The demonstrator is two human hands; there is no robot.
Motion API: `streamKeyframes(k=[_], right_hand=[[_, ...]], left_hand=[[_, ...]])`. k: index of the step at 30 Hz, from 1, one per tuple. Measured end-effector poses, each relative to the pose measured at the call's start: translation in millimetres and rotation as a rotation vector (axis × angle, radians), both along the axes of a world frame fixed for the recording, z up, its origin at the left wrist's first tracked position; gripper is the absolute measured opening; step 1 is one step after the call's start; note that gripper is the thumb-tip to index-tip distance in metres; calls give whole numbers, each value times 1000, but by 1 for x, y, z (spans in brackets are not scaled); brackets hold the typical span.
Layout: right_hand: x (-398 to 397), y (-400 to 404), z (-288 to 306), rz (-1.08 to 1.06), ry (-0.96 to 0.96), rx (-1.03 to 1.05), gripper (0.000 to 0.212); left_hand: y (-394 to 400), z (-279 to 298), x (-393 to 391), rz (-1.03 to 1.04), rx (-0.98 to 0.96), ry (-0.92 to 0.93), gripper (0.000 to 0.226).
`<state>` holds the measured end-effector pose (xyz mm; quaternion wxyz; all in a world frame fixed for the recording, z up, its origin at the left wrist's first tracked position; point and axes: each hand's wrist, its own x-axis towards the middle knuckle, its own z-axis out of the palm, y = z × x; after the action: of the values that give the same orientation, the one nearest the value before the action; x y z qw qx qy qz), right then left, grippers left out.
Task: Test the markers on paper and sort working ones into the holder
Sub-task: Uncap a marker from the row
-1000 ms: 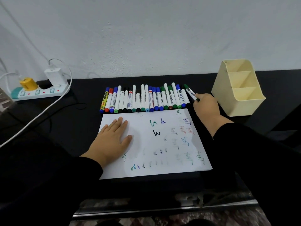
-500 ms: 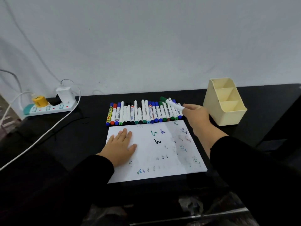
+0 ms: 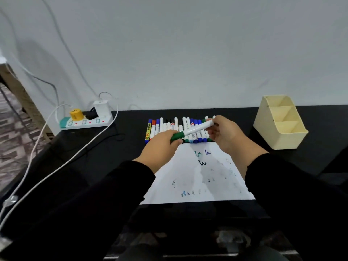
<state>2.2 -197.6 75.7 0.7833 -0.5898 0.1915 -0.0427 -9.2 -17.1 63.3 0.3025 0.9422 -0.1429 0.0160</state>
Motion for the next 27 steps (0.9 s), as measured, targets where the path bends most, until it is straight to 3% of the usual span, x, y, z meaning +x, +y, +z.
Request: streamKeyframes(k=[2,7,11,17,27], right_hand=[[0,11,-3,54,27,83,20],[2,38,-12,154,70,-107,34],[3,44,-14,131,-17,-177,34],[-1,46,-12,92,-48,-237,29],[6,53,-3,116,30,-249,26]], left_hand=[[2,2,-3,1,-44,45,31],[3,7,-6,-27,-139,138,20],[6,13,-6,-38,-392,345,18],[2,16,-3,-11,-261,388,16],[1,19,-12,93,-140,230,29]])
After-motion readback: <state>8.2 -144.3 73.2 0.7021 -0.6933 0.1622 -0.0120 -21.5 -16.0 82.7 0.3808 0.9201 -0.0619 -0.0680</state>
